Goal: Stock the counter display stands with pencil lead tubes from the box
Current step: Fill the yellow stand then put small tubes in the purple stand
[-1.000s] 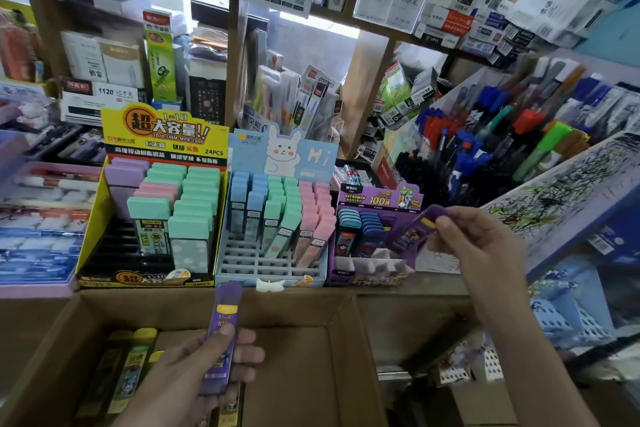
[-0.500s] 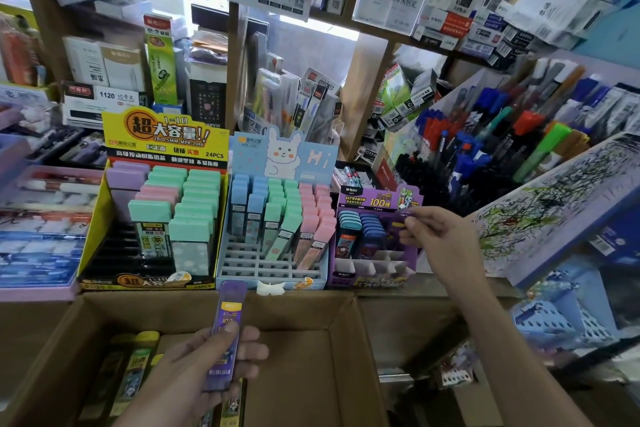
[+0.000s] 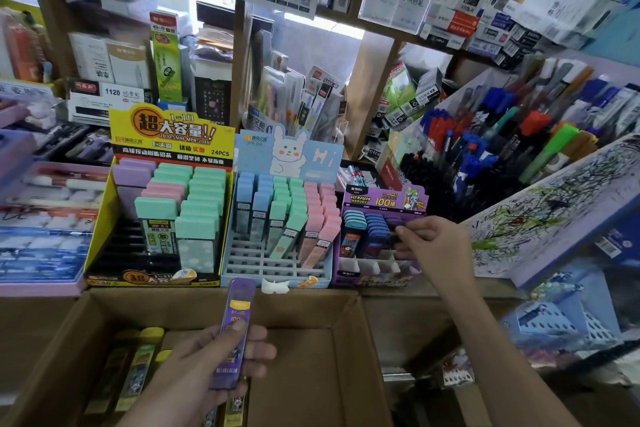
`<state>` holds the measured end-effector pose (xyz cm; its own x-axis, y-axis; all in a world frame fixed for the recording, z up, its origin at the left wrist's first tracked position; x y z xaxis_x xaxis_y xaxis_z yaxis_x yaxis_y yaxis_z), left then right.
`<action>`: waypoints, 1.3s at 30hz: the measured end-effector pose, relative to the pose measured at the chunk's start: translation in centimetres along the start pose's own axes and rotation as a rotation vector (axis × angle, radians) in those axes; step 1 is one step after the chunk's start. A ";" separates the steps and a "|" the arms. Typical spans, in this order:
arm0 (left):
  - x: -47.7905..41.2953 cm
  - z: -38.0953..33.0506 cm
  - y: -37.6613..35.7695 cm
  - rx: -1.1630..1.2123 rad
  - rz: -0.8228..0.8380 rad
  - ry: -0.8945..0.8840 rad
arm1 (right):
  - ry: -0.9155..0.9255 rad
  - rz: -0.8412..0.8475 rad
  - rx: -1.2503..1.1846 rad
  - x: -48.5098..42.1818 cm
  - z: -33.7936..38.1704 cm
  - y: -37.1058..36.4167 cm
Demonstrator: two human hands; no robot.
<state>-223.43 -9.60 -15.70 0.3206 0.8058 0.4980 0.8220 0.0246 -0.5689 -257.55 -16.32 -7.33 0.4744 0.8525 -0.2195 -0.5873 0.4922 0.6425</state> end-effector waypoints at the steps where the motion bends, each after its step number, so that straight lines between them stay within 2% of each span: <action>1: 0.0 0.1 0.0 0.001 0.000 -0.007 | -0.005 -0.015 -0.003 0.3 0.2 0.2; 6: -0.3 0.3 0.3 0.001 -0.026 -0.016 | 0.058 -0.214 0.030 3.0 2.4 2.7; 8: -0.4 0.2 0.3 -0.005 -0.026 -0.020 | 0.086 -0.178 -0.037 4.9 4.0 2.5; 15: -0.4 0.6 0.2 -0.054 -0.023 -0.033 | 0.090 0.416 -0.155 12.3 7.0 -6.3; 20: 0.0 1.0 -0.1 -0.138 0.031 -0.002 | -0.023 0.649 -0.298 15.2 7.1 -10.5; 25: 0.2 1.0 0.2 -0.353 0.082 0.017 | -0.088 0.642 -0.368 15.2 6.8 -10.6; 28: 0.0 0.8 1.1 -0.714 0.117 -0.036 | -0.105 0.602 -0.409 14.5 6.1 -9.4; 32: -0.2 0.9 2.0 -1.148 0.120 0.012 | -0.099 0.538 -0.391 13.1 4.8 -7.3; 35: -0.5 1.1 2.4 -1.269 0.117 0.043 | -0.091 0.470 -0.375 11.9 4.1 -5.1; 39: -0.7 1.4 2.6 -1.315 0.136 0.069 | -0.029 0.347 -0.363 9.9 4.0 -0.8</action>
<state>-222.19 -9.30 -18.39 0.4270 0.7237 0.5421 0.6094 -0.6732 0.4188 -249.75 -9.02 -7.08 0.2254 0.9742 -0.0144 -0.9014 0.2142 0.3764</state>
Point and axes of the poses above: each hand's wrist, its own x-axis away from the middle knuckle, its own y-axis out of the back of the hand, z = x × y, the point moved 4 cm from there along -x, towards the middle knuckle, and after that the axes turned 14 degrees about x, right-handed, at the moved point
